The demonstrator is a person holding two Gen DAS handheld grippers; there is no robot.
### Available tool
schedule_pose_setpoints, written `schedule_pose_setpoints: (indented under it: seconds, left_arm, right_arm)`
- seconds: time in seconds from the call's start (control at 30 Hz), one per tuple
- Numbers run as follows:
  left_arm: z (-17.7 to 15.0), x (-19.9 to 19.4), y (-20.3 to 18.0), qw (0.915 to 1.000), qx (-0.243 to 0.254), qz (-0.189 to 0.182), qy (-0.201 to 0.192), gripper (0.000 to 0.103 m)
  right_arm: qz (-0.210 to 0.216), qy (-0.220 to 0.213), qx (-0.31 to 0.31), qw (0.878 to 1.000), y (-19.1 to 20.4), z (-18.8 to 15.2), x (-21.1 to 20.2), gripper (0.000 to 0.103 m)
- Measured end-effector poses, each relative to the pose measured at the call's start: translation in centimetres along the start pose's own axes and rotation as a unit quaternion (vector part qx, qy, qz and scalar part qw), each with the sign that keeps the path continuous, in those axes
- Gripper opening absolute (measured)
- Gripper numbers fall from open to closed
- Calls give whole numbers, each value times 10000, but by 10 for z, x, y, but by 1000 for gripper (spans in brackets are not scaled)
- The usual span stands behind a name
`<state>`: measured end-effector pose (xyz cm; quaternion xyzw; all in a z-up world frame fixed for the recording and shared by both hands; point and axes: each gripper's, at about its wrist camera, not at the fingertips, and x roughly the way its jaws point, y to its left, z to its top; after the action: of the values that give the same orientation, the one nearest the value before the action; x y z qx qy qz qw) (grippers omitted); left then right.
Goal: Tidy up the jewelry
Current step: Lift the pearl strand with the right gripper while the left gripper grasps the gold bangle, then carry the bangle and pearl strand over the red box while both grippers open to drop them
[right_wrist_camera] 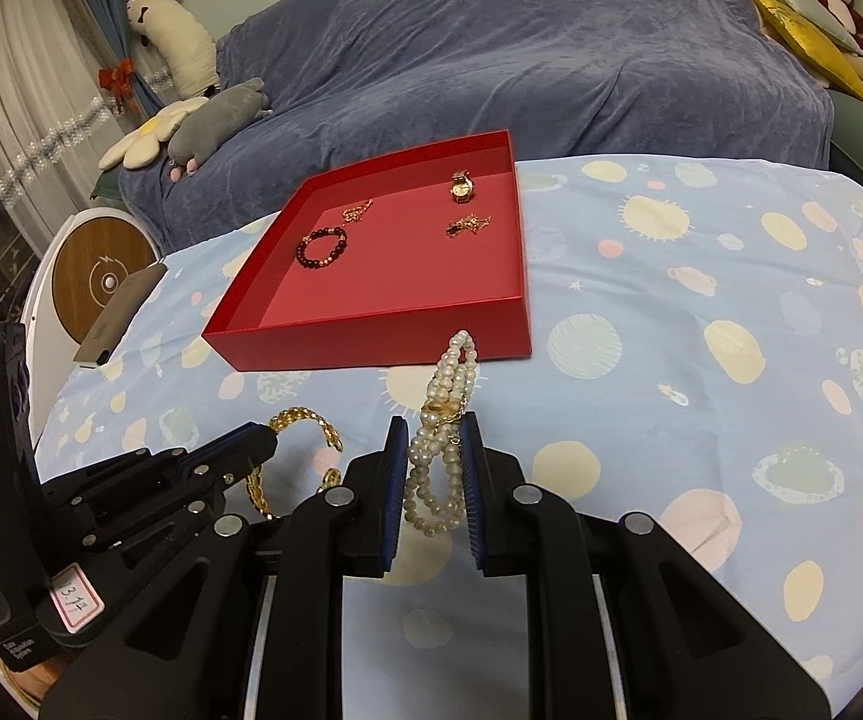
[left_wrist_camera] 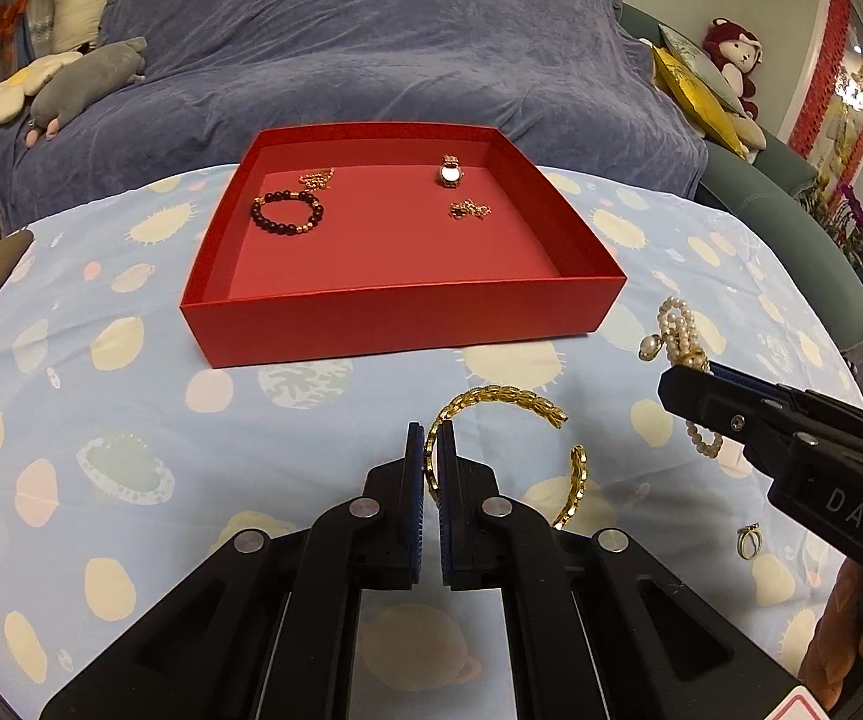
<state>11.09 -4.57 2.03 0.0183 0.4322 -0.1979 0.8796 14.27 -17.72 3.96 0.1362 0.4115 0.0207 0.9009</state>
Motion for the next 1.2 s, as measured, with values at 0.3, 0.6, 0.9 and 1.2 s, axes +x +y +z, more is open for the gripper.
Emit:
schedule_pose_setpoints:
  seconds: [0.3,0.6,0.9,1.2]
  left_arm:
    - [24,-18,30,9987,-406,9,-300,2]
    - [68,-10,49,9979,-480,122,-417,2]
    - [106,36,72,9974,-552,342,-322,2]
    - [118,72,80,9972,-535,489,-189,2]
  right_arm:
    - [278,-23,27,9996,4,15,4,17]
    - [328,-194,-317,9988,9,64,14,17]
    - [286,101,-378,9988,2,99,71,17]
    - [162,196,-456,9986,-2,113,109,17]
